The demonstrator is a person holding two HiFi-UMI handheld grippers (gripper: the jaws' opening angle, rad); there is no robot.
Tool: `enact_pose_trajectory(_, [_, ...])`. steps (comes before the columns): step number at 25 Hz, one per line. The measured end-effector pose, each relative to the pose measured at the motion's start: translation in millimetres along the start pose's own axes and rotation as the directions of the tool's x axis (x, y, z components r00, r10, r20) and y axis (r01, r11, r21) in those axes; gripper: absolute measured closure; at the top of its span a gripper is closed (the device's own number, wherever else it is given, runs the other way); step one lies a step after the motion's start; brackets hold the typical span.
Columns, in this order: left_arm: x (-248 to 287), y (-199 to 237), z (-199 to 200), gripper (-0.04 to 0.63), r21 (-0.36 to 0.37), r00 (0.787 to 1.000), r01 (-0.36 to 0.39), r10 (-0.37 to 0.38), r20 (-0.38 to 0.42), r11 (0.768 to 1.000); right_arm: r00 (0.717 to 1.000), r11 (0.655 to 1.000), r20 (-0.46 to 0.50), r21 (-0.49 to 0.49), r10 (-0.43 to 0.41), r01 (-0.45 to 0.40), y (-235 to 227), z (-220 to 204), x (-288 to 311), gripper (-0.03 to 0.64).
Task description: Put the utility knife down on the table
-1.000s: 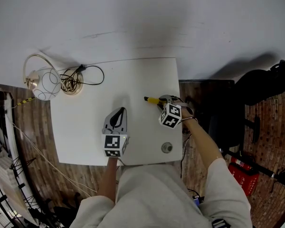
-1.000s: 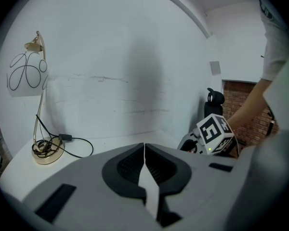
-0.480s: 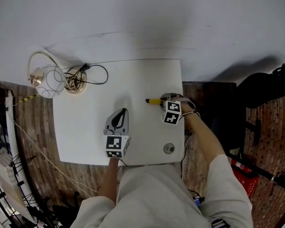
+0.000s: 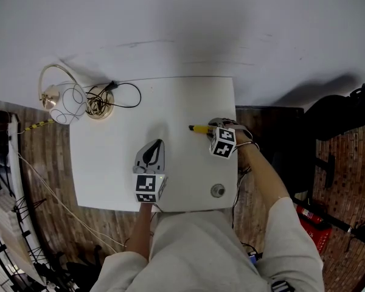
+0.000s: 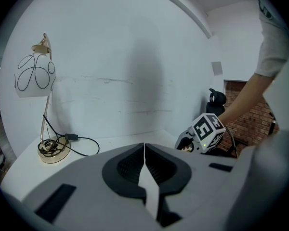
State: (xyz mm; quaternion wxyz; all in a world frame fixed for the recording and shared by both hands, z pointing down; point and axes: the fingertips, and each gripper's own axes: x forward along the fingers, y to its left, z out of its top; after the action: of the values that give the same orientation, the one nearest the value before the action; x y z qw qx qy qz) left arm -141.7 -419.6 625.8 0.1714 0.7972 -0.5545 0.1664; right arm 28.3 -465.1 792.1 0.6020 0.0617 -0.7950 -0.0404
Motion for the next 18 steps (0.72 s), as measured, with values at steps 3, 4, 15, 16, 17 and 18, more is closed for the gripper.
enact_pose_trajectory(3, [-1,0,-1,0.586,0.003,1.000,0.001,-0.001,-0.002,1.000,1.000,1.000,0.003,0.007,-0.008,0.008,-1,0,-1,0.424])
enact_pose_trajectory(4, [-1,-1,-1,0.586,0.004,1.000,0.003,-0.003,-0.001,1.000,1.000,1.000,0.005,0.010,-0.008,0.008,0,0,-2,0.421])
enact_pose_trajectory(15, [-4,-8,4,0.586,0.017,1.000,0.011,-0.011,0.010,1.000,0.980,0.979,0.135,0.166,-0.143,0.120,-4,8,-37,0.507])
enact_pose_trajectory(16, [-4,-9,4,0.586,0.018,1.000,0.012,-0.012,0.013,1.000,0.976,0.975,0.144,0.178,-0.161,0.134,-4,7,-42,0.522])
enact_pose_trajectory(17, [-5,-10,4,0.586,0.020,1.000,0.012,-0.013,0.016,1.000,0.972,0.971,0.151,0.188,-0.178,0.149,-3,7,-45,0.545])
enact_pose_trajectory(18, [-5,-10,5,0.586,0.021,1.000,0.012,-0.012,0.018,1.000,0.968,0.967,0.158,0.196,-0.195,0.162,-3,7,-49,0.561])
